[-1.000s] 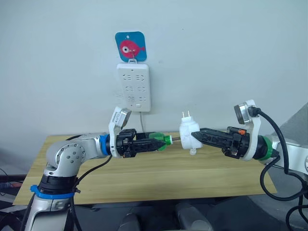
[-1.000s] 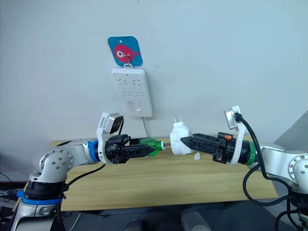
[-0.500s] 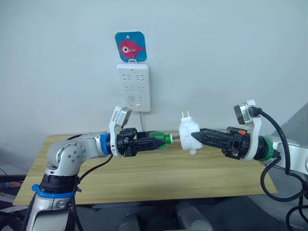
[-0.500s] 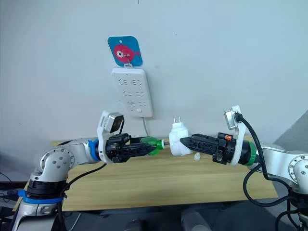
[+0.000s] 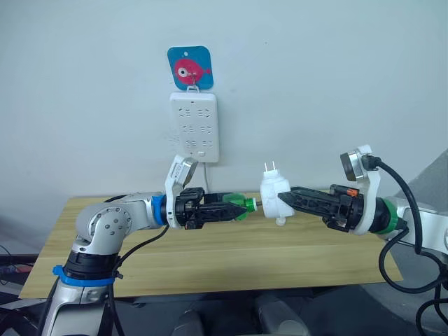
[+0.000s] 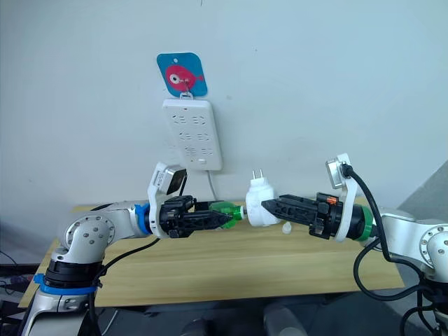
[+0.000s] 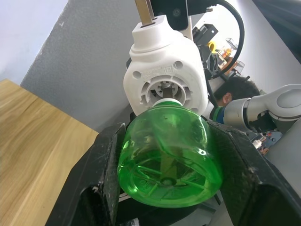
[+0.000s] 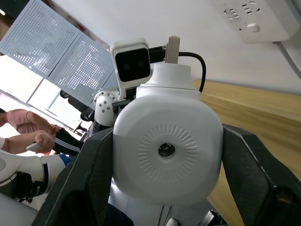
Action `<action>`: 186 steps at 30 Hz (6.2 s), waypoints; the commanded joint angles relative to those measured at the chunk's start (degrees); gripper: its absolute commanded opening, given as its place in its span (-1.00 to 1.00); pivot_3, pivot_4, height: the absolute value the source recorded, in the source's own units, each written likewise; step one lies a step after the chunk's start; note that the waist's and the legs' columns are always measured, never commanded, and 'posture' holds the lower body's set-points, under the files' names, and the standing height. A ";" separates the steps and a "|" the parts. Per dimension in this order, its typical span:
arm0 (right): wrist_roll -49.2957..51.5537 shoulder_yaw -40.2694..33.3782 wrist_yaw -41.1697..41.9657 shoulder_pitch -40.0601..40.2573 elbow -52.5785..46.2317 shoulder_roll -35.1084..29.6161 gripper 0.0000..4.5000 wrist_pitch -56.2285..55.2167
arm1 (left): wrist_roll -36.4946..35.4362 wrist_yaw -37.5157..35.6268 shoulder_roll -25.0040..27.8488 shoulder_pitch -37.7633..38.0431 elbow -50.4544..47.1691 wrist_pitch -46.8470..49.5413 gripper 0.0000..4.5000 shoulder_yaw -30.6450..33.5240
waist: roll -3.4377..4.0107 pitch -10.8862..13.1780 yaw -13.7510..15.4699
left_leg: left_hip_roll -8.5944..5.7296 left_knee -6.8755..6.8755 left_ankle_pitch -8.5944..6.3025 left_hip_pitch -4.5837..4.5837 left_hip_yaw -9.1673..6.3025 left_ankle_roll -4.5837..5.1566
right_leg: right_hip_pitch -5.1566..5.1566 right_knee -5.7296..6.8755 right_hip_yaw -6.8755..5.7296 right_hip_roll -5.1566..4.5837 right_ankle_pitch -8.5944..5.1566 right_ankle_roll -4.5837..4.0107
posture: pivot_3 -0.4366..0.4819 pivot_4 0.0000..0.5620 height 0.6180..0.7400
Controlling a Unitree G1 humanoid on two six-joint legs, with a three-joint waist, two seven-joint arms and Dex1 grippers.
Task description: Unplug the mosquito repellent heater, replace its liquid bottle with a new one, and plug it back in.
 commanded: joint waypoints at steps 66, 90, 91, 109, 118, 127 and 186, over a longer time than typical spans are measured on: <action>-12.58 -1.22 9.96 5.66 -11.88 -10.14 1.00 0.74 | 0.01 5.79 -9.12 -3.79 2.58 -0.94 0.05 2.27 | 0.02 -0.08 0.01 | -0.03 0.12 0.00 0.07 -0.06 0.00 | 0.15 -0.01 -0.04 0.01 0.00 0.01 | -0.57 -0.83 0.89; -57.82 11.51 38.34 -2.07 -7.08 -0.17 -1.00 -11.70 | -0.05 -1.85 -3.04 -4.17 1.10 2.64 0.05 -0.37 | 0.01 -0.45 -1.82 | -0.06 0.26 -0.01 0.32 -0.12 0.00 | 0.44 -0.01 -0.04 -0.01 0.09 0.16 | -0.59 -0.87 0.89; -56.70 11.23 38.20 -2.28 -7.82 0.27 -1.00 -10.60 | 0.05 -1.26 -3.40 -4.13 1.30 2.42 0.05 -0.10 | 0.01 -0.45 -1.76 | -0.06 0.26 -0.01 0.31 -0.13 0.00 | 0.44 -0.02 -0.05 -0.01 0.09 0.16 | -0.59 -0.87 0.89; -26.92 3.16 23.29 -7.26 -10.94 2.33 -1.00 0.65 | 11.39 -3.98 -3.22 -2.36 2.11 -8.71 0.05 -4.89 | 0.01 -0.45 -1.89 | -0.06 0.34 -0.01 0.30 -0.12 0.00 | 0.45 -0.01 -0.02 0.00 0.09 0.16 | -0.60 -0.85 0.89; -27.37 4.45 17.48 -11.59 -5.99 5.01 -1.00 0.08 | 13.67 -9.54 0.66 -0.27 -1.35 -10.78 0.05 -8.11 | 0.01 -0.45 -1.86 | -0.05 0.30 -0.01 0.24 -0.11 0.01 | 0.38 -0.01 -0.01 0.00 0.09 0.16 | -0.58 -0.84 0.89; -37.36 7.81 20.93 -13.03 -4.03 5.86 -1.00 0.27 | 10.74 -10.82 1.21 -1.08 -2.39 -7.94 0.05 -7.05 | 0.02 -0.45 -1.75 | -0.04 0.25 -0.01 0.23 -0.09 0.01 | 0.33 -0.02 0.00 0.00 0.09 0.16 | -0.58 -0.83 0.89; -78.09 10.34 38.79 1.76 -19.39 -3.91 0.66 -26.43 | 5.51 -8.79 2.91 -2.96 3.61 -1.14 0.04 -2.12 | 0.00 -0.46 -2.05 | -0.04 0.22 -0.01 0.20 -0.03 0.00 | 0.25 -0.04 0.03 -0.02 0.08 0.17 | -0.64 -0.82 0.89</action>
